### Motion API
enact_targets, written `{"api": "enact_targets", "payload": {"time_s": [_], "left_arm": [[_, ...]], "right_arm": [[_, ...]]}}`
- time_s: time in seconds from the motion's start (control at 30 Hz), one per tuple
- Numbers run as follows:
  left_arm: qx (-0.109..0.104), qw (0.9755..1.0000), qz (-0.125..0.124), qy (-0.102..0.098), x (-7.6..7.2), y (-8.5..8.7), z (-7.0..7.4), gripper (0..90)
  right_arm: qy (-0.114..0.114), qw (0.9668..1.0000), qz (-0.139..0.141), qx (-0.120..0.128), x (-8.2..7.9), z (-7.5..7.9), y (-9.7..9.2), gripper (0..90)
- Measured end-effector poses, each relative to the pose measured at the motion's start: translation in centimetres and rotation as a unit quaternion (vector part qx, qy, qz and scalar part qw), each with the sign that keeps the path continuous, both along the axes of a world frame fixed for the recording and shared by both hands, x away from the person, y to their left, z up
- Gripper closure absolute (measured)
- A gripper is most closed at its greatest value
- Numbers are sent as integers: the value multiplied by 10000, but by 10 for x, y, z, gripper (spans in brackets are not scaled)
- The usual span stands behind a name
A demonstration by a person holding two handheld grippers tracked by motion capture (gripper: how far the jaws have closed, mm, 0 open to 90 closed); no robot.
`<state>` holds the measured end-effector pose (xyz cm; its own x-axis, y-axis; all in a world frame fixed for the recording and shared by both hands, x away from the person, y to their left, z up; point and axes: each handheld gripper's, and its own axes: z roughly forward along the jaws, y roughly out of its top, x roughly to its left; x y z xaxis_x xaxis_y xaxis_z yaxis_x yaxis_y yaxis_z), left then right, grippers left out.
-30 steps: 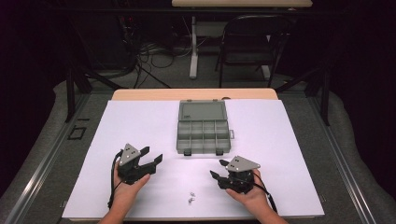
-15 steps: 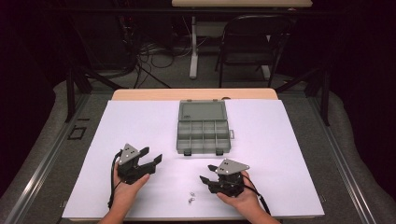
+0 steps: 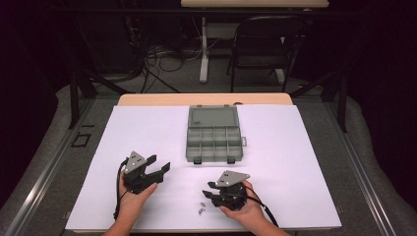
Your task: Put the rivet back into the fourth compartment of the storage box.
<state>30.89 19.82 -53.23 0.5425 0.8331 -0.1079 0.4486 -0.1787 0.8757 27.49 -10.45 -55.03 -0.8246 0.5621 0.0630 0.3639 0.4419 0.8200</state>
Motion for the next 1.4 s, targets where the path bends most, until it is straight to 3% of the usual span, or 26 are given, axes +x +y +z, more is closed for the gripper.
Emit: {"api": "enact_targets", "payload": {"time_s": [0.27,0.63,0.73,0.93,1.2,1.4], "left_arm": [[9,10000,2,-4,0,-1,0,366],[36,10000,11,27,1,0,-1,368],[39,10000,16,36,1,1,-1,369],[1,10000,48,46,1,1,-2,370],[37,10000,56,60,1,2,-2,371],[45,9999,63,78,1,2,-2,372]], "right_arm": [[95,9993,343,-117,-5,-4,11,683],[327,9981,507,-84,-7,-5,13,767],[289,9981,536,-73,-7,-8,15,775],[393,9970,613,-268,-7,-11,17,782],[540,9958,674,-316,-5,-14,19,796],[560,9957,677,-279,-4,-15,20,861]]}}
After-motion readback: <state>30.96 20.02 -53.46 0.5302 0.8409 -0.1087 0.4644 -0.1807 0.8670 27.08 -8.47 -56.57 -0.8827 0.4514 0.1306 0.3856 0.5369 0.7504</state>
